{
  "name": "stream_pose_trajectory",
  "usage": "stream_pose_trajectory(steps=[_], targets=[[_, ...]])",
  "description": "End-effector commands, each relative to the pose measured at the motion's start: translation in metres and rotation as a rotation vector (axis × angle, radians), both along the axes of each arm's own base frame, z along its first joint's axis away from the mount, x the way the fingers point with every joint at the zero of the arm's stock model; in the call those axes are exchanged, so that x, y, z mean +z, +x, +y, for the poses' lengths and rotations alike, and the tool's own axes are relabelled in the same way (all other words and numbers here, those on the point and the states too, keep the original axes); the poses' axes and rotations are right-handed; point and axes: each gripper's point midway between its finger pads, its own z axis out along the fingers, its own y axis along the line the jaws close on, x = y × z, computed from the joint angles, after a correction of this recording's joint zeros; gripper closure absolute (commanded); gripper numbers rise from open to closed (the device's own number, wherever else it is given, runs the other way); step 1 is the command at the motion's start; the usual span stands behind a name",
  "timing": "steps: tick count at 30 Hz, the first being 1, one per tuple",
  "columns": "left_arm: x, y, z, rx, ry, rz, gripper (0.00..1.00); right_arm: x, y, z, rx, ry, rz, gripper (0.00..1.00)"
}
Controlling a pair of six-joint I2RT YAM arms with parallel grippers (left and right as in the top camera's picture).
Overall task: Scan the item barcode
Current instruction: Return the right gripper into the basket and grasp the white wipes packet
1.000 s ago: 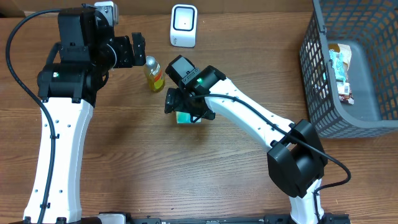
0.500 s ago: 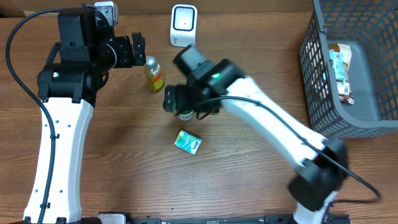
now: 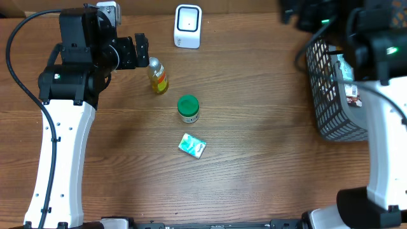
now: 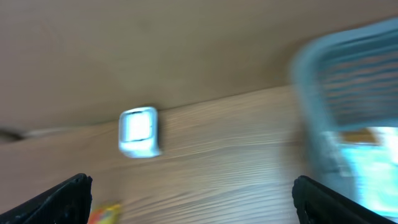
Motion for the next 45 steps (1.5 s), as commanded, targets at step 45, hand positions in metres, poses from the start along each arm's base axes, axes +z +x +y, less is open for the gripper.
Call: stream_pose_trajectory(steps=[45], targets=[[-0.001,0.0,-0.001,0.01,-0.003,0.003,0.0,-0.356,0.04,-0.202,-0.008,-0.153,0.74,0.0]])
